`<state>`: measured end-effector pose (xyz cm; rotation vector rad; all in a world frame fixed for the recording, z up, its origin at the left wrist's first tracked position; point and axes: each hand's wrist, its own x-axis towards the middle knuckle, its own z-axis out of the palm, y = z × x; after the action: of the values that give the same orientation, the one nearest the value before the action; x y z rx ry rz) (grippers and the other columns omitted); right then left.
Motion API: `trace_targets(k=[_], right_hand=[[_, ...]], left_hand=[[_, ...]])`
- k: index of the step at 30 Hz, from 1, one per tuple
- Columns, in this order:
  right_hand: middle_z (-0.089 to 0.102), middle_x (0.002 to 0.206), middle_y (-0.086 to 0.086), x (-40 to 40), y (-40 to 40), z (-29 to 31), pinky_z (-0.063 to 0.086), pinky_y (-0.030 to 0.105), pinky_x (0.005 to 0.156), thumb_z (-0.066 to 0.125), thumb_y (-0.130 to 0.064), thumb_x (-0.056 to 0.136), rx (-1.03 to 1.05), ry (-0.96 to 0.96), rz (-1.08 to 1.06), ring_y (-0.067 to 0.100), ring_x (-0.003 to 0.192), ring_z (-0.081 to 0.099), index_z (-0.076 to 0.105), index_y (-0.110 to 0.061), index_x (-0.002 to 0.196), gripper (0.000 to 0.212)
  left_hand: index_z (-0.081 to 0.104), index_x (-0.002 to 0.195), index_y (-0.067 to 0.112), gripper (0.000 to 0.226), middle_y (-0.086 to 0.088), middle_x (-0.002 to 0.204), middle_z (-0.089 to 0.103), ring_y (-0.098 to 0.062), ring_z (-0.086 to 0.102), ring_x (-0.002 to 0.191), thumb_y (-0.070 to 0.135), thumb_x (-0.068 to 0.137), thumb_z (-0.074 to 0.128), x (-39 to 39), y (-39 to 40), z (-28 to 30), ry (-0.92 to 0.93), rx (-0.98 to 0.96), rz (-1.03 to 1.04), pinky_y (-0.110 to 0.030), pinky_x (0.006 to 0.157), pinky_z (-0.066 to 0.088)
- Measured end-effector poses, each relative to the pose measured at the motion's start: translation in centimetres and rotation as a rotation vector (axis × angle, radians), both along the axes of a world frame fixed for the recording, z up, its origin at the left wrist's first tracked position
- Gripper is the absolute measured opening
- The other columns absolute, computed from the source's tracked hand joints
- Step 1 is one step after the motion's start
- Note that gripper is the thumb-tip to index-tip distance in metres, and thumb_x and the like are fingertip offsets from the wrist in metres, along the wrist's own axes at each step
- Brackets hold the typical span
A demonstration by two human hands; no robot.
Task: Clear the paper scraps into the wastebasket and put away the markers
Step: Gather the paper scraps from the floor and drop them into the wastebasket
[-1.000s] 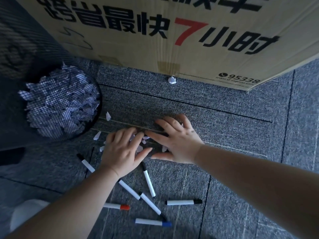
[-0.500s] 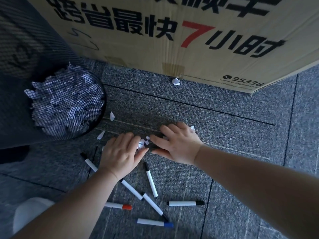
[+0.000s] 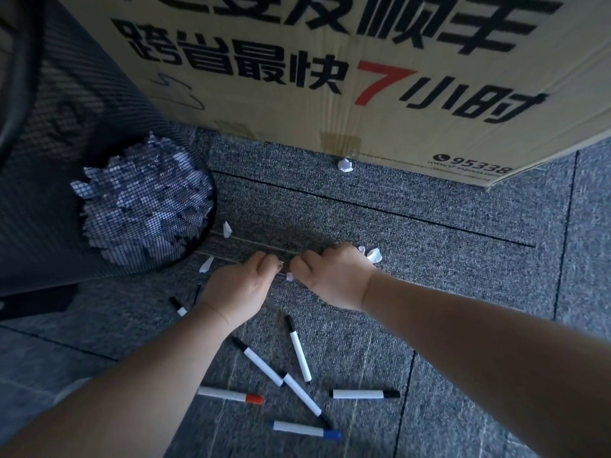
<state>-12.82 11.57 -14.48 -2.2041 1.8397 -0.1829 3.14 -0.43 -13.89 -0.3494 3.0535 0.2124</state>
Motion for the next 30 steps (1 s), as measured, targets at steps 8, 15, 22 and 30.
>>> trace_targets(k=[8,15,22,30], right_hand=[[0.046,0.061,-0.002,-2.2,-1.5,3.3,0.044,0.024,0.045,0.052,-0.006,0.092,0.293,-0.076,-0.178,0.014,0.049,0.053,0.03,-0.01,0.128,0.042],[0.049,0.061,-0.004,-5.3,-1.8,8.1,0.055,0.036,0.045,0.052,-0.004,0.091,0.264,-0.108,-0.306,0.019,0.049,0.057,0.04,-0.01,0.109,0.023],[0.053,0.062,0.006,-5.7,-2.8,16.0,0.048,0.031,0.042,0.061,-0.003,0.082,0.225,-0.078,-0.357,0.024,0.049,0.056,0.046,-0.003,0.104,0.027],[0.041,0.064,0.004,-3.6,-8.3,25.2,0.041,0.039,0.051,0.041,-0.007,0.095,0.08,-0.18,-0.365,0.03,0.06,0.051,0.026,-0.014,0.088,0.018]], left_hand=[[0.048,0.068,0.005,0.025,0.003,0.049,0.029,-0.012,0.017,0.03,0.005,0.074,0.073,-1.5,-1.0,5.5,-0.02,0.129,0.126,-0.014,0.032,0.011],[0.042,0.071,0.01,0.03,0.008,0.056,0.024,-0.009,0.017,0.033,0.0,0.077,0.07,-3.5,-1.3,11.5,-0.015,0.228,0.135,-0.015,0.032,0.01],[0.048,0.093,0.005,0.006,-0.01,0.071,0.047,-0.031,0.049,0.053,0.008,0.094,0.043,-7.1,-1.6,19.8,0.044,0.232,0.112,-0.039,0.047,0.041],[0.031,0.078,0.016,0.021,-0.002,0.064,0.036,-0.034,0.046,0.06,0.025,0.096,0.035,-5.9,-6.3,30.0,0.283,0.214,0.2,-0.039,0.055,0.035]])
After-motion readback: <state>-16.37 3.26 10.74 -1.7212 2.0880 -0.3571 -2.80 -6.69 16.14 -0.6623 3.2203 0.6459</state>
